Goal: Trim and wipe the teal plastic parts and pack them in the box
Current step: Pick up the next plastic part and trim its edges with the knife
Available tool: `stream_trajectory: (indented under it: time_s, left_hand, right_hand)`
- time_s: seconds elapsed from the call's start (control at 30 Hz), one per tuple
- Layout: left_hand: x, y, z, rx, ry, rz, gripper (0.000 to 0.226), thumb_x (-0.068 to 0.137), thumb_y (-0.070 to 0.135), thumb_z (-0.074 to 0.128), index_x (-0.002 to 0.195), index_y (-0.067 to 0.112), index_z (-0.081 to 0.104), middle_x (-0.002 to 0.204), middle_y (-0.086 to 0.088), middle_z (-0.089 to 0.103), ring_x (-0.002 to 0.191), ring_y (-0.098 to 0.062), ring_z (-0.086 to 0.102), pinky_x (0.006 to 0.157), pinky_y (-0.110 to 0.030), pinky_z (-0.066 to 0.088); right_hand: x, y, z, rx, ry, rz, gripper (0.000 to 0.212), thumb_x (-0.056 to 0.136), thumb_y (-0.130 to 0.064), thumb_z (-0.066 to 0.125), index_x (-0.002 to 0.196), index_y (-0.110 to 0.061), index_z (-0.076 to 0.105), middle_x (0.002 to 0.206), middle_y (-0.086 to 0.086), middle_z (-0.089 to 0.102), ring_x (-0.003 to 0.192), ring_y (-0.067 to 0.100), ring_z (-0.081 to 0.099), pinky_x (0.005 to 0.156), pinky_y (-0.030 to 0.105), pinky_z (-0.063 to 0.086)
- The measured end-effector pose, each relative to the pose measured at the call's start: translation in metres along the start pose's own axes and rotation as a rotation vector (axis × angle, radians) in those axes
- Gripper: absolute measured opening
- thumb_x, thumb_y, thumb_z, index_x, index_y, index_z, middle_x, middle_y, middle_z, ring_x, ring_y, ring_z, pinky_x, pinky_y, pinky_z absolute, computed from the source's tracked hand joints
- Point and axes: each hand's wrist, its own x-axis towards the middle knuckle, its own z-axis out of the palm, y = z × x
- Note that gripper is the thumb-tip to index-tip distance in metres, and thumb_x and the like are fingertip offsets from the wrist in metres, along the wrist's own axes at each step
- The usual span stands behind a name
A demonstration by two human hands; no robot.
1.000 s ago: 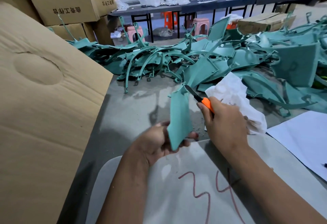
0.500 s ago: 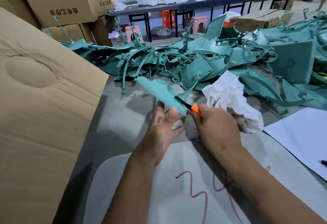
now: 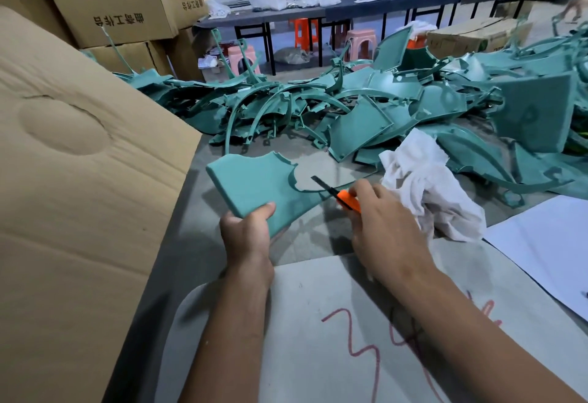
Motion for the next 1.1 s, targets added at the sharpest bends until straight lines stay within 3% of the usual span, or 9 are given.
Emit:
stream_trajectory:
  time_s: [0.2,0.33,0.43,0.57,0.7,0.77,0.93,1.0,1.1]
  left_hand:
    - [0.004,0.004,-0.005,-0.062,0.075,-0.087,0.027,0.079,-0.007,0.068,0.103,0.005,0.066,0.096,-0.014,0.074,0.081,-0.034,0.073,0.057,-0.044,0.062]
    - [0.007,0.008,-0.015,0.012,0.206,0.007,0.026,0.073,-0.005,0.072,0.084,0.015,0.058,0.088,-0.003,0.071,0.073,-0.021,0.07,0.071,-0.041,0.062]
    - [0.005,0.01,-0.017,0.039,0.238,0.037,0.027,0.072,-0.005,0.072,0.093,0.01,0.064,0.091,-0.005,0.073,0.076,-0.022,0.071,0.08,-0.046,0.062]
    - [-0.003,0.003,-0.006,0.081,0.317,0.061,0.032,0.073,0.002,0.074,0.102,0.01,0.065,0.093,-0.005,0.072,0.082,-0.026,0.071,0.085,-0.045,0.062]
    - [-0.009,-0.002,0.0,0.071,0.376,0.101,0.028,0.073,0.003,0.076,0.097,0.013,0.066,0.075,0.009,0.062,0.074,-0.02,0.065,0.075,-0.029,0.052]
    - [-0.011,-0.003,0.002,0.075,0.375,0.119,0.026,0.073,0.003,0.075,0.092,0.015,0.062,0.076,0.009,0.062,0.076,-0.021,0.066,0.074,-0.027,0.05]
    - [-0.009,-0.003,0.003,0.071,0.387,0.116,0.024,0.074,0.0,0.075,0.086,0.015,0.059,0.072,0.013,0.059,0.07,-0.016,0.066,0.071,-0.025,0.048]
    - [-0.009,-0.003,0.002,0.059,0.385,0.1,0.025,0.075,0.0,0.074,0.085,0.016,0.058,0.071,0.014,0.059,0.066,-0.006,0.062,0.069,-0.024,0.047]
    - [-0.008,-0.002,0.001,0.06,0.368,0.062,0.022,0.074,0.0,0.074,0.085,0.013,0.06,0.072,0.01,0.062,0.071,-0.014,0.067,0.071,-0.027,0.052]
  right_hand:
    - [0.004,-0.003,0.004,-0.036,0.022,0.02,0.011,0.089,-0.017,0.062,0.097,-0.024,0.058,0.088,-0.001,0.057,0.08,0.026,0.052,0.062,0.034,0.035]
    - [0.013,0.019,-0.005,-0.06,0.067,0.197,0.009,0.094,-0.016,0.059,0.086,-0.018,0.063,0.076,0.002,0.055,0.059,0.019,0.047,0.061,0.032,0.04]
    - [0.017,0.033,-0.011,-0.141,0.09,0.238,0.012,0.093,-0.014,0.057,0.092,-0.017,0.068,0.081,0.005,0.061,0.068,0.032,0.059,0.062,0.038,0.05]
    - [0.006,0.011,-0.003,-0.026,0.255,0.038,0.026,0.094,-0.013,0.069,0.117,-0.022,0.067,0.081,0.003,0.067,0.063,0.026,0.05,0.053,0.027,0.031]
    - [0.001,-0.004,0.009,0.07,0.085,-0.12,0.046,0.087,-0.02,0.073,0.128,-0.037,0.061,0.091,0.002,0.066,0.076,0.032,0.061,0.062,0.037,0.048]
    - [0.001,-0.008,0.013,0.103,0.026,-0.151,0.042,0.091,-0.024,0.07,0.13,-0.037,0.062,0.096,0.001,0.064,0.084,0.032,0.063,0.071,0.04,0.053]
    - [-0.002,-0.012,0.018,0.074,-0.063,-0.275,0.037,0.091,-0.036,0.059,0.128,-0.037,0.061,0.093,-0.005,0.052,0.088,0.022,0.053,0.067,0.034,0.043]
    - [0.001,-0.009,0.017,-0.006,-0.094,-0.246,0.047,0.093,-0.033,0.062,0.138,-0.042,0.054,0.093,-0.004,0.057,0.089,0.025,0.059,0.067,0.036,0.047]
    - [0.006,-0.004,0.015,-0.049,-0.062,-0.154,0.05,0.098,-0.038,0.062,0.144,-0.05,0.05,0.099,-0.005,0.068,0.094,0.028,0.065,0.07,0.037,0.049]
